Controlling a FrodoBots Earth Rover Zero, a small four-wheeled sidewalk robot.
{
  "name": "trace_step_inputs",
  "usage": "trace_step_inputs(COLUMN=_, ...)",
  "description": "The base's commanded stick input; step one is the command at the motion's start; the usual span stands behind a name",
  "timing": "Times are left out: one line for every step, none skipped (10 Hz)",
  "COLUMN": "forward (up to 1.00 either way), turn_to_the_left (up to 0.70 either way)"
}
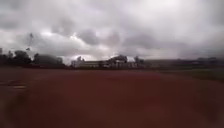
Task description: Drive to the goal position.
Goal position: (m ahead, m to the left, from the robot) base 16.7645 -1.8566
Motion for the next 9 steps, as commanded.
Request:
trace_step_inputs(forward=0.7, turn_to_the_left=0.0)
trace_step_inputs(forward=0.7, turn_to_the_left=0.0)
trace_step_inputs(forward=0.7, turn_to_the_left=0.0)
trace_step_inputs(forward=0.7, turn_to_the_left=0.0)
trace_step_inputs(forward=0.7, turn_to_the_left=0.0)
trace_step_inputs(forward=0.7, turn_to_the_left=0.0)
trace_step_inputs(forward=0.7, turn_to_the_left=0.0)
trace_step_inputs(forward=0.7, turn_to_the_left=0.0)
trace_step_inputs(forward=0.7, turn_to_the_left=0.0)
